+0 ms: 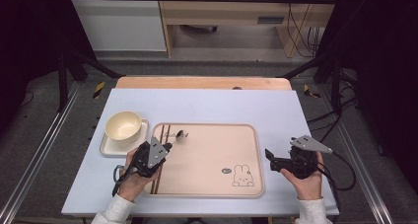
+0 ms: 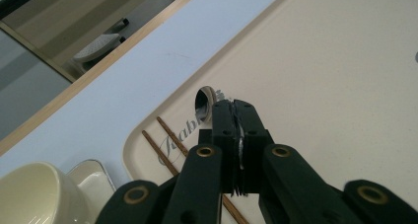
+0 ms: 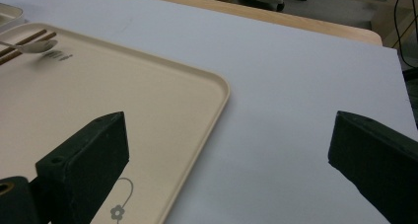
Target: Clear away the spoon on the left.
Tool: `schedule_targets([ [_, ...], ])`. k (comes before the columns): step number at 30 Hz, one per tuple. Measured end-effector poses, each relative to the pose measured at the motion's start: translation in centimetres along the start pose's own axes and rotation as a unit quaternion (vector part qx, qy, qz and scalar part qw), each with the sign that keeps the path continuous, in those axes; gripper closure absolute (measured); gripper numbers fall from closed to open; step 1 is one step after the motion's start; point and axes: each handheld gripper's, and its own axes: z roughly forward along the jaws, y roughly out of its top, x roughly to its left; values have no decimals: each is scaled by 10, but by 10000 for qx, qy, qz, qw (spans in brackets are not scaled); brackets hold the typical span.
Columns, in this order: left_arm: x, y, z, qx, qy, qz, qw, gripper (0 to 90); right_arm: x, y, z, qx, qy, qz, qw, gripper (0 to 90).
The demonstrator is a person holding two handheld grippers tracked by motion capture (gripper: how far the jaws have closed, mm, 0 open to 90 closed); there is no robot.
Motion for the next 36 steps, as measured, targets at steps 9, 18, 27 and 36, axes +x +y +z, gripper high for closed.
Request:
schedule_targets([
  [9, -5, 0, 4, 84, 35, 91, 9999, 872, 0, 0, 0, 7, 25, -4, 10000, 23],
  [18, -13, 0, 4, 198, 3, 373, 9991, 829, 0, 0, 0, -3, 7, -1, 10000, 22],
  [27, -24, 0, 4, 289, -69, 625, 9976, 778, 0, 0, -1, -11, 21, 0, 10000, 23],
  [36, -32, -12, 11, 430, -136, 665, 9968, 782, 1, 1, -1, -27, 27, -35, 10000, 23],
])
